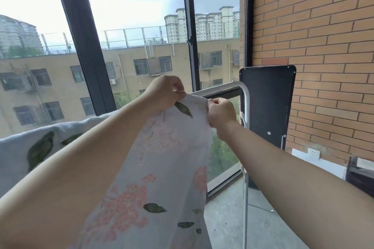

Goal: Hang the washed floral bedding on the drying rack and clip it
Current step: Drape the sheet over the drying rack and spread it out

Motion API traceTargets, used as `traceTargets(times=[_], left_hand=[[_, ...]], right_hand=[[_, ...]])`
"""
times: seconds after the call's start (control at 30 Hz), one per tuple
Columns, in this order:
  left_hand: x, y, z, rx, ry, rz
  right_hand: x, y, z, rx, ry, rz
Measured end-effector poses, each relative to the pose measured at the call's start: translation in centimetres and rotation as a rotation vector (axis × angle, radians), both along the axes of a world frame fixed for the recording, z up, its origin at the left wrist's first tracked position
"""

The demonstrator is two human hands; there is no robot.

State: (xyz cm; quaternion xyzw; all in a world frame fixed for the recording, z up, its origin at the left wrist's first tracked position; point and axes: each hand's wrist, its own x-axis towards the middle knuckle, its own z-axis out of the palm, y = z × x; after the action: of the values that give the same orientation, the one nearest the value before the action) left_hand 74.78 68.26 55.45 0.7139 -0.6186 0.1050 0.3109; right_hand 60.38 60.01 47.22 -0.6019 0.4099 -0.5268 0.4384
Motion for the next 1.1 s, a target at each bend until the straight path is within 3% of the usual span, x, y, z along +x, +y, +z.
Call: traceTargets(times=[0.3,0.47,0.7,0.9,1.1], left_hand=[[-0.5,0.1,0.9,0.083,0.005,-0.029],[-0.5,0.7,1.6,0.194,0.223,-0.087],[-0.4,1.9,2.5,0.304,-0.112,-0.016],[-0.5,2.9,2.8,0.288,-0.097,0.056],[-0.8,2.4,2.3,0.192,-0.229,0.217]], right_hand=[[-0.2,-2.4,0.8,0.020,-0.031,0.193],[-0.1,-1.8,0.7,0.075,-0.075,0.267],[-1.0,0.0,1.1,0.101,-0.115,0.351],[-0.9,1.8,1.9,0.073,-0.038,0.471],[-0.6,3.0,1.8,-0.042,0.008,0.440]])
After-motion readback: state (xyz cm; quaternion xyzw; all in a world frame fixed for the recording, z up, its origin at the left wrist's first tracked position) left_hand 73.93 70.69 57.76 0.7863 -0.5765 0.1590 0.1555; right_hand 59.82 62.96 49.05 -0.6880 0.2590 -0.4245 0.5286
